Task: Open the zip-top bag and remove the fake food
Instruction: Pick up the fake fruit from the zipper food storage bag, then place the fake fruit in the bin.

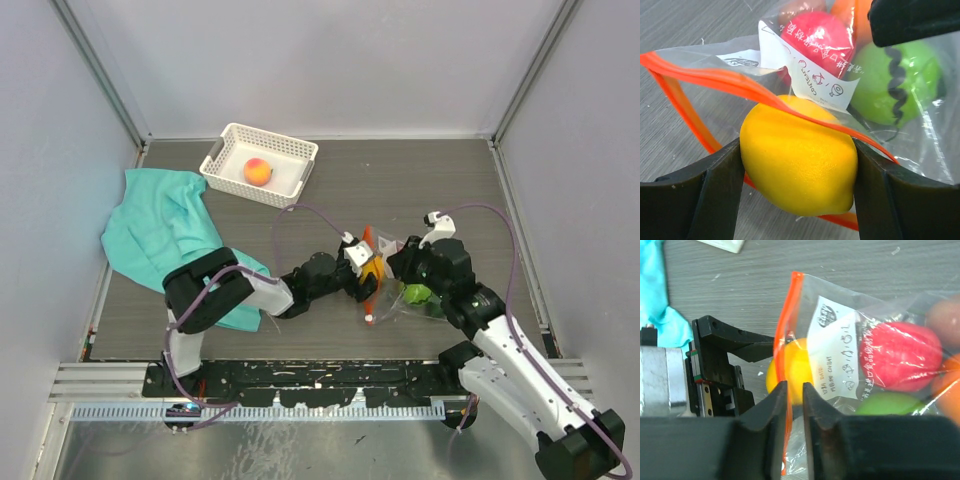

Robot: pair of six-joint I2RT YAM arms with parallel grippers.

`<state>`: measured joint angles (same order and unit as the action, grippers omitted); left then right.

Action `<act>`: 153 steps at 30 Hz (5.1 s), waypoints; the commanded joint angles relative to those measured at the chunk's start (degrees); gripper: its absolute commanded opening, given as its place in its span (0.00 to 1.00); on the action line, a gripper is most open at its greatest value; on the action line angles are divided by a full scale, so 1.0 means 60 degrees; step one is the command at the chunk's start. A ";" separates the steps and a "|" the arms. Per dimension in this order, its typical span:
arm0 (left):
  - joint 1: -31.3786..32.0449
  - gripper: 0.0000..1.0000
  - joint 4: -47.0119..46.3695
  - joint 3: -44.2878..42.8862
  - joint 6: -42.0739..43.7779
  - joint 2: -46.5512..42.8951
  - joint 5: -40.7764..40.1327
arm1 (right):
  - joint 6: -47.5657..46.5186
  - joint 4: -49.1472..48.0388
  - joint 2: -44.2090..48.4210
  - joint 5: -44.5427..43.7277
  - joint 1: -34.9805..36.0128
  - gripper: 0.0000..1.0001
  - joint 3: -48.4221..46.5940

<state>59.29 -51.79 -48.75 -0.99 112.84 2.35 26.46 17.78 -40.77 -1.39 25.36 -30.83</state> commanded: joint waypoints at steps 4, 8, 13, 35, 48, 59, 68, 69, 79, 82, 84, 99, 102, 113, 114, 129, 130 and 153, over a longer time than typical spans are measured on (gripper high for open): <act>-0.0057 0.25 -0.0761 0.0714 -0.1242 -0.1399 0.0659 | -0.0426 -0.0649 0.1150 0.1716 -0.0032 0.45 0.0206; -0.0356 0.23 -0.0182 0.0911 -0.2110 -0.1746 0.1304 | -0.0383 -0.0884 0.1388 0.2183 -0.0029 0.51 0.0371; -0.0861 0.17 0.0719 0.0977 -0.3124 -0.2122 0.2416 | -0.0411 -0.0776 0.1147 0.2128 -0.0038 0.52 0.0444; -0.4173 0.12 0.3045 0.1671 -0.7923 -0.3759 0.8285 | -0.0513 -0.0971 0.0174 0.1667 -0.0033 0.53 0.0332; -0.5859 0.12 1.2513 -0.0149 -0.3253 -0.6470 0.4174 | -0.0513 -0.1176 -0.0005 0.1747 -0.0037 0.54 0.0488; -0.5867 0.08 1.4456 -0.1622 -0.1457 -0.7211 -0.1105 | -0.0541 -0.1205 -0.0030 0.1751 -0.0024 0.55 0.0517; -0.5864 0.07 1.2947 -0.1387 0.0131 -0.7194 -0.3562 | -0.0557 -0.1262 -0.0085 0.1782 -0.0028 0.55 0.0553; -0.5867 0.07 1.2632 -0.1315 0.0353 -0.7170 -0.3749 | -0.0557 -0.1260 -0.0089 0.1793 -0.0033 0.55 0.0553; -0.5867 0.06 0.8149 -0.0006 0.2108 -0.6776 -0.5284 | -0.0567 -0.1308 -0.0118 0.1828 -0.0037 0.55 0.0592; -0.5868 0.04 0.6913 0.0080 0.2939 -0.6081 -0.5438 | -0.0572 -0.1344 -0.0142 0.1849 -0.0037 0.55 0.0598; -0.5867 0.04 0.6184 -0.0011 0.3351 -0.5563 -0.5592 | -0.0572 -0.1373 -0.0159 0.1882 -0.0034 0.55 0.0624; -0.5969 0.00 0.3023 -0.1910 0.4858 -0.1859 -0.6331 | -0.0688 -0.1295 -0.0056 0.1871 -0.0033 0.55 0.0598; -0.5998 0.00 0.3176 -0.2203 0.4788 -0.1760 -0.6131 | -0.0729 -0.1345 -0.0148 0.1883 -0.0036 0.55 0.0600; -0.6685 0.07 0.5060 -0.4361 0.3354 -0.0709 -0.4837 | -0.0806 -0.1350 -0.0221 0.1927 -0.0034 0.55 0.0532; -0.6753 0.08 0.5329 -0.4614 0.3199 -0.0614 -0.4672 | -0.0806 -0.1352 -0.0210 0.1930 -0.0034 0.55 0.0549; -0.7906 0.35 1.3083 -1.0894 0.0473 0.2119 -0.3261 | -0.0806 -0.1352 -0.0199 0.1952 -0.0031 0.55 0.0634; -0.7959 0.40 1.3544 -1.1358 0.0398 0.2358 -0.3178 | -0.0802 -0.1352 -0.0205 0.1966 -0.0030 0.55 0.0627; -0.8226 0.98 1.6469 -1.4489 -0.2378 0.3336 -0.2819 | -0.0776 -0.1250 0.0078 0.2043 -0.0030 0.55 0.0671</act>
<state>10.04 45.76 -133.36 -11.64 136.22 -14.98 22.59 12.45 -41.74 10.22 25.36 -26.41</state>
